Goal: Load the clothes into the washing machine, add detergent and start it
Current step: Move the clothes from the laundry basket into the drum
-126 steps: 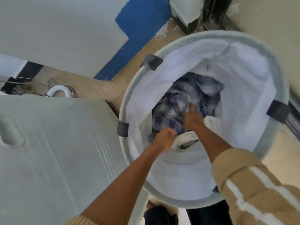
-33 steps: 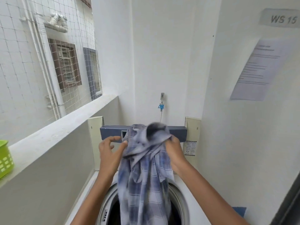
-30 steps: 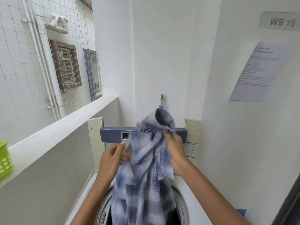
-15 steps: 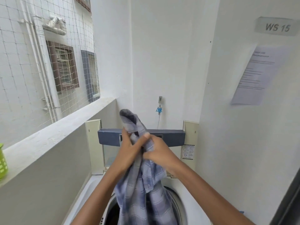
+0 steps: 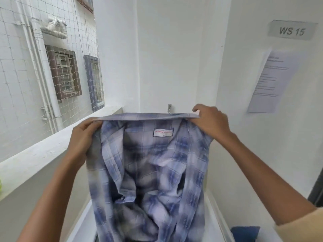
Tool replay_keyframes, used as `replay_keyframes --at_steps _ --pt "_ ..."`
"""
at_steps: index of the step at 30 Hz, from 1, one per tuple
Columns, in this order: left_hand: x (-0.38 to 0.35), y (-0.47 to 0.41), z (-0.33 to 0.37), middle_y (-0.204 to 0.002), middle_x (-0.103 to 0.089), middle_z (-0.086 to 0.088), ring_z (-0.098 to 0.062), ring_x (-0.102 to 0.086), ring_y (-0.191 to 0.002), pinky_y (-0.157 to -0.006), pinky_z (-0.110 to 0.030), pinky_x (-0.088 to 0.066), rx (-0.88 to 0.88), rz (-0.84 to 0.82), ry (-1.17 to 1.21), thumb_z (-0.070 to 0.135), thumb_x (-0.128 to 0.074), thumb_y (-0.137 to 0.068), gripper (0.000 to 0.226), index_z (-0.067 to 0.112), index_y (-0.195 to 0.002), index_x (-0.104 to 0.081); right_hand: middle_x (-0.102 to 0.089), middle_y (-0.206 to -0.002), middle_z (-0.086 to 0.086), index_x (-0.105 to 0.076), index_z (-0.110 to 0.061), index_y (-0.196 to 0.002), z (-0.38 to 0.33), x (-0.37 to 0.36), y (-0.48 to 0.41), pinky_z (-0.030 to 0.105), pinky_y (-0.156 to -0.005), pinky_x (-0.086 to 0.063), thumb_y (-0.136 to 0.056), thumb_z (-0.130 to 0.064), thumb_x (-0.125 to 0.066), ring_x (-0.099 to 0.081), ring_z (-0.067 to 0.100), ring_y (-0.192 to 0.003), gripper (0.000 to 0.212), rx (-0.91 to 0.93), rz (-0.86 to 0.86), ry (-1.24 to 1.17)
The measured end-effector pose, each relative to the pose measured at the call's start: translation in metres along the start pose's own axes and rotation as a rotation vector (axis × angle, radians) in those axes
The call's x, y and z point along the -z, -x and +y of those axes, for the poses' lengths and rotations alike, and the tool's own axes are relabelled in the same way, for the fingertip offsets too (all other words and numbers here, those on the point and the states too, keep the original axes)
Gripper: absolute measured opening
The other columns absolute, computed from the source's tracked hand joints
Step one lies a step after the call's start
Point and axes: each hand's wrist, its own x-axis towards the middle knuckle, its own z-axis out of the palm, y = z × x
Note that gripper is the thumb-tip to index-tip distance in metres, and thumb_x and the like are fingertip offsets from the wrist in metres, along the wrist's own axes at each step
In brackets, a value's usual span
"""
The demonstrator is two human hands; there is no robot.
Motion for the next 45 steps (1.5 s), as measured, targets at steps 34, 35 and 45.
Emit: replay_keyframes --at_steps 34,35,45 --pt "-0.001 -0.020 0.019 -0.083 -0.071 -0.012 -0.032 -0.066 -0.080 -0.078 -0.043 -0.053 -0.497 0.329 -0.546 0.042 -0.033 -0.090 0.037 0.018 -0.104 -0.057 -0.052 -0.066 0.007 -0.062 -0.003 -0.073 0.004 0.013 -0.035 0.025 -0.058 -0.032 -0.091 -0.016 -0.051 -0.046 0.019 -0.075 0.025 -0.004 0.063 -0.501" --pt "-0.001 -0.022 0.014 -0.082 -0.072 -0.012 -0.033 -0.068 -0.080 -0.079 -0.047 -0.054 -0.483 0.304 -0.528 0.045 -0.033 -0.090 0.036 0.022 -0.103 -0.057 -0.059 -0.072 0.011 -0.065 -0.001 -0.079 0.004 0.012 -0.034 0.022 -0.059 -0.034 -0.091 -0.014 -0.052 -0.049 0.019 -0.078 0.022 0.000 0.059 -0.499" --pt "-0.004 0.002 -0.044 -0.084 -0.068 0.012 -0.018 -0.060 -0.082 -0.078 -0.033 -0.043 -0.369 0.245 -0.549 0.025 -0.043 -0.090 0.022 0.012 -0.093 -0.061 -0.062 -0.111 0.014 -0.055 -0.016 -0.120 0.017 -0.073 0.022 0.034 -0.089 -0.044 -0.092 -0.005 -0.045 -0.054 0.016 -0.096 0.032 0.074 -0.044 -0.845"
